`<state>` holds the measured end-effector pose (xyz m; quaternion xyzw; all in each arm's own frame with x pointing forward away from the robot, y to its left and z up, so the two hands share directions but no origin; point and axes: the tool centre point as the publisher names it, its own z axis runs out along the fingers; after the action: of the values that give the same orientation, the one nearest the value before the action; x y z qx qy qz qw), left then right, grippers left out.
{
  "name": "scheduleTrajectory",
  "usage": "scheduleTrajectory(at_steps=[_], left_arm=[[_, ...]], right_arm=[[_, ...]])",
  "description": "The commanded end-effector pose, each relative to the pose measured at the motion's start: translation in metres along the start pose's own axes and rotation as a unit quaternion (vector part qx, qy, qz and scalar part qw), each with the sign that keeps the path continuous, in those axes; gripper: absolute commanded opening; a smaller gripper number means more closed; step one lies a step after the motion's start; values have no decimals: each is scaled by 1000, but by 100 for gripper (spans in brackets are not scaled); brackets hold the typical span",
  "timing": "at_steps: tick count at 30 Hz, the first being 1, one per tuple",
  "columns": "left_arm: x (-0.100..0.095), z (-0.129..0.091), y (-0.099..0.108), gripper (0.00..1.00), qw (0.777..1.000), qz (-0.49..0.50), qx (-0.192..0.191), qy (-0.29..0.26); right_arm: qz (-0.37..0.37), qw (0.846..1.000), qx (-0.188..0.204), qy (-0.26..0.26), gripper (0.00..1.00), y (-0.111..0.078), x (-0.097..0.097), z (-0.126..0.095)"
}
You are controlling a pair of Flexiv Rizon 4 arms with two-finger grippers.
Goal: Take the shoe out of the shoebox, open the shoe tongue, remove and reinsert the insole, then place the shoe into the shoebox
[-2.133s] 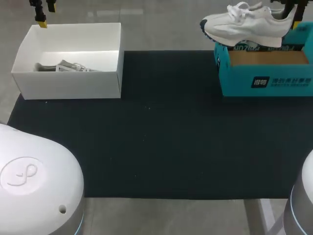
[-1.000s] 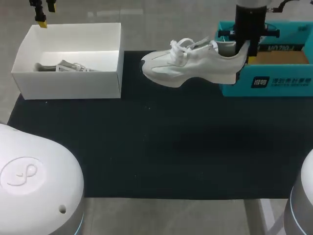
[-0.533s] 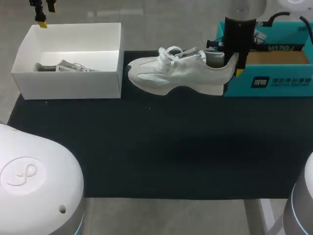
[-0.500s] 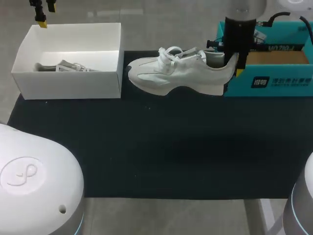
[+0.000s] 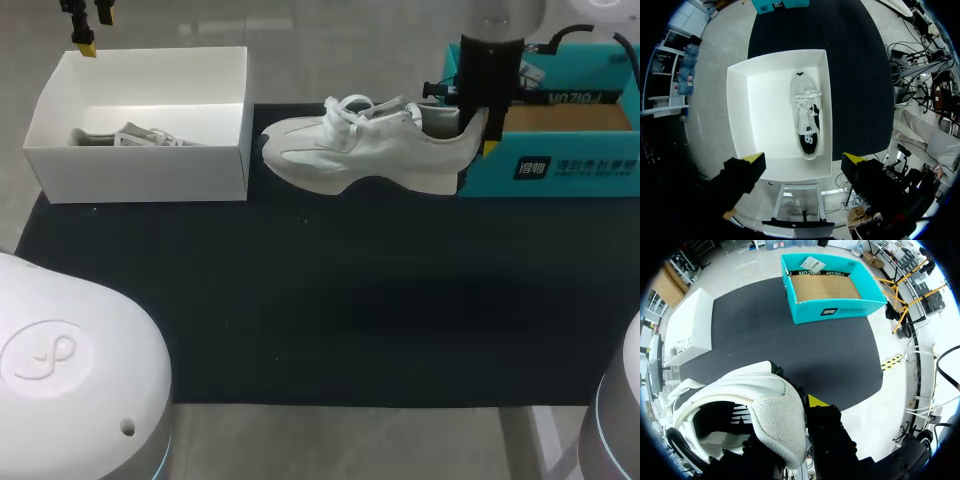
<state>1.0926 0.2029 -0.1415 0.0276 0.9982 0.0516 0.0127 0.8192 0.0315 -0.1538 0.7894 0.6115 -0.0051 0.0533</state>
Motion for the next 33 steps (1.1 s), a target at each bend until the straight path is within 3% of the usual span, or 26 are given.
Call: scheduleTrajectory(at_steps=[1, 6, 13, 15, 25, 33], left_arm=[[1, 0, 0, 100, 1000, 1, 0, -1], [1, 0, 0, 100, 1000, 1, 0, -1], [1, 0, 0, 100, 1000, 1, 0, -1], [1, 0, 0, 100, 1000, 1, 0, -1], [1, 0, 0, 100, 1000, 1, 0, -1], [1, 0, 0, 100, 1000, 1, 0, -1]], right_arm=[[11, 1000, 16, -6, 0, -4, -1, 6], [66, 997, 29, -33, 0, -19, -16, 18], [82, 995, -14, -53, 0, -28, -31, 19], [64, 995, -31, -68, 0, -32, -30, 19], [67, 994, -12, -89, 0, -42, -24, 34], [69, 992, -4, -106, 0, -46, -16, 64]])
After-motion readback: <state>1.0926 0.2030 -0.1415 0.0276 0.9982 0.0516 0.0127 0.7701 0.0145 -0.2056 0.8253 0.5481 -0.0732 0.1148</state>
